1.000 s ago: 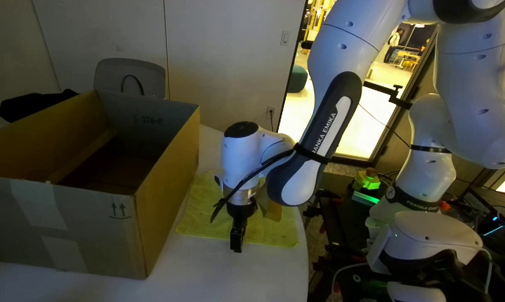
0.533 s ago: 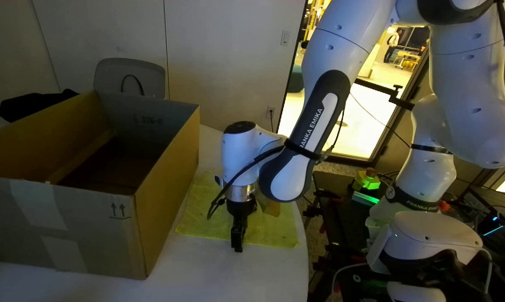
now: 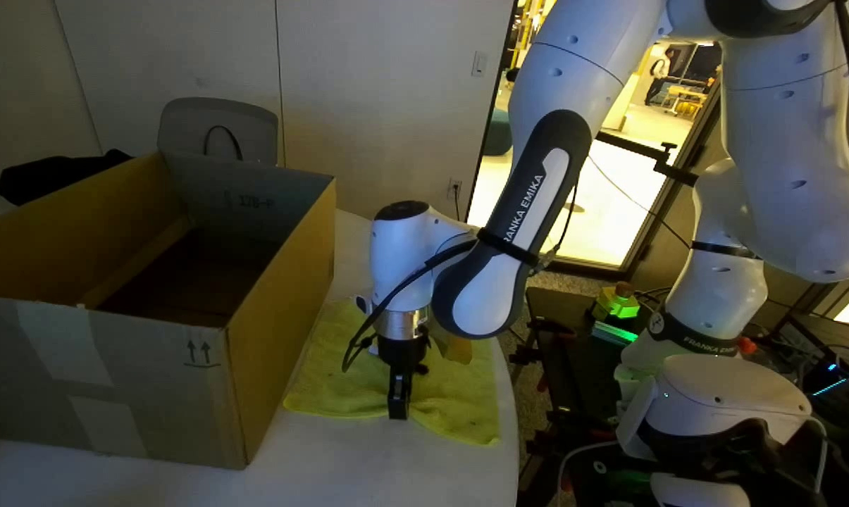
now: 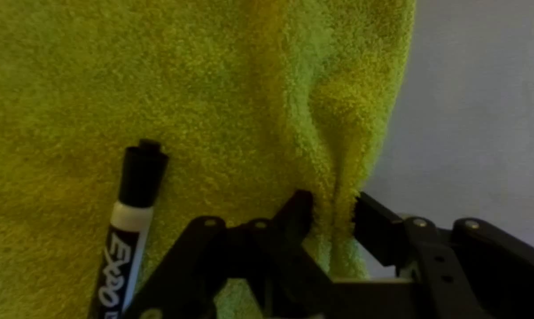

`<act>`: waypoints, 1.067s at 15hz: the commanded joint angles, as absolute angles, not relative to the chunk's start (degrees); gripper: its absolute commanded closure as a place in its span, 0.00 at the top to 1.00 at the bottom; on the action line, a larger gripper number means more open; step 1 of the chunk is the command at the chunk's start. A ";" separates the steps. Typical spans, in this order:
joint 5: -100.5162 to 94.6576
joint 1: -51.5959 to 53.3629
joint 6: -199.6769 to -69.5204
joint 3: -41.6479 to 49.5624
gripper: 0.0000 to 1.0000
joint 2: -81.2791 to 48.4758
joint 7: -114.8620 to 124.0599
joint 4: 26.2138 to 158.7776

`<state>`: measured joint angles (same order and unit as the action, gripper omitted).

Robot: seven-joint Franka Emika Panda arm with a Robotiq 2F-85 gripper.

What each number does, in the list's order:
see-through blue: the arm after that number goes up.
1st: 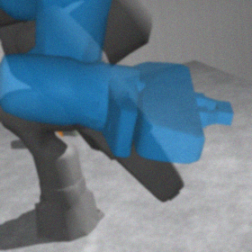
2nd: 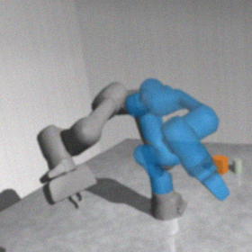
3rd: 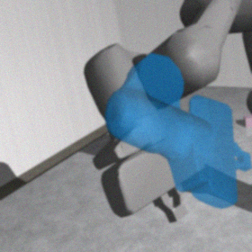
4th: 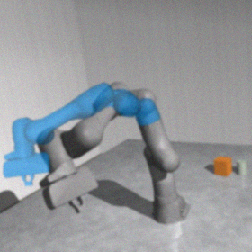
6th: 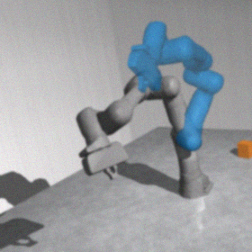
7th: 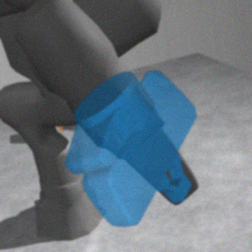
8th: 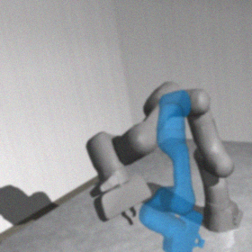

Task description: Put the marker on the green towel then wrap the marker in the towel and put it in the box

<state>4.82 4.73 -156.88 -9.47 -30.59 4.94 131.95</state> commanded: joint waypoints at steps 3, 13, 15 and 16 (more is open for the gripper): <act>5.43 5.65 -155.88 -9.41 0.02 -27.97 4.27 133.09; 1.51 8.62 -157.80 -1.38 0.03 -13.42 14.03 141.68; -0.28 8.58 -157.90 1.01 0.03 -12.34 17.90 142.85; -0.74 8.17 -157.41 1.97 0.03 -11.97 19.51 143.32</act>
